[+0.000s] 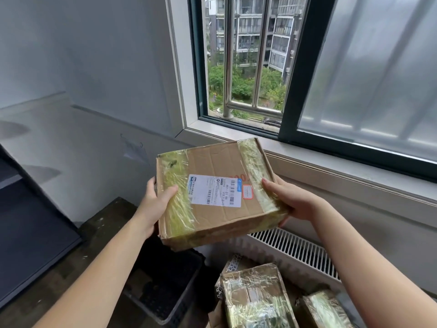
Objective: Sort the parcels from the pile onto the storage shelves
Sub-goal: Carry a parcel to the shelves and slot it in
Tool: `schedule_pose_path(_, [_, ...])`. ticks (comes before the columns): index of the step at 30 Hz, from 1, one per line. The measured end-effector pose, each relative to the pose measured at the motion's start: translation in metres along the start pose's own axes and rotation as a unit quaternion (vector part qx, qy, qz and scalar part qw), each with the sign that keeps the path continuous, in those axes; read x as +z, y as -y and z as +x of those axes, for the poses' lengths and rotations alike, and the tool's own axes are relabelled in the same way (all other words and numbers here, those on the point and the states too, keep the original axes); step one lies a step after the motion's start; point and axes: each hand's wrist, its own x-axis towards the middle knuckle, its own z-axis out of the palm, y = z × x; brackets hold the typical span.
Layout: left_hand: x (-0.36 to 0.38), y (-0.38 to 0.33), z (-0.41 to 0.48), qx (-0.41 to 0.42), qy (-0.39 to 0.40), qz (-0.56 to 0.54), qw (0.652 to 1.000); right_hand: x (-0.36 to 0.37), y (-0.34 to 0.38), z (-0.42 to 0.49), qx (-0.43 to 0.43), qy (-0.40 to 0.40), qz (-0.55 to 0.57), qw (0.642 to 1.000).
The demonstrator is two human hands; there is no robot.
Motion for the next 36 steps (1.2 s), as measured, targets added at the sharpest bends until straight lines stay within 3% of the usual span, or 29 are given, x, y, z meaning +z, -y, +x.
schedule_pose_path(4, [-0.017,-0.001,-0.003,-0.005,-0.067,0.030,0.997,0.016,0.015,0.015,-0.070,-0.065,0.013,0.995])
schedule_pose_path(8, [-0.034,-0.004,-0.006,-0.015,-0.112,0.044,0.993,0.037,0.035,0.028,-0.083,-0.182,-0.131,0.971])
schedule_pose_path(11, [-0.052,-0.010,-0.011,0.000,-0.158,0.101,0.982,0.059,0.057,0.032,-0.113,-0.200,-0.183,0.956])
schedule_pose_path(14, [-0.076,-0.020,-0.017,0.078,-0.224,0.294,0.926,0.088,0.081,0.035,-0.154,-0.184,-0.232,0.943])
schedule_pose_path(17, [-0.096,-0.033,-0.019,0.148,-0.199,0.406,0.879,0.124,0.106,0.038,-0.185,-0.146,-0.282,0.930])
schedule_pose_path(20, [-0.113,-0.046,-0.021,0.154,-0.151,0.357,0.909,0.160,0.127,0.041,-0.216,-0.120,-0.322,0.914])
schedule_pose_path(25, [-0.160,-0.044,-0.020,0.146,-0.182,0.227,0.946,0.209,0.156,0.047,-0.251,-0.100,-0.389,0.880])
schedule_pose_path(32, [-0.223,-0.021,-0.030,0.118,-0.246,0.209,0.939,0.286,0.187,0.062,-0.293,-0.138,-0.495,0.806])
schedule_pose_path(36, [-0.277,-0.013,-0.043,0.101,-0.302,0.181,0.931,0.347,0.196,0.069,-0.342,-0.166,-0.467,0.798])
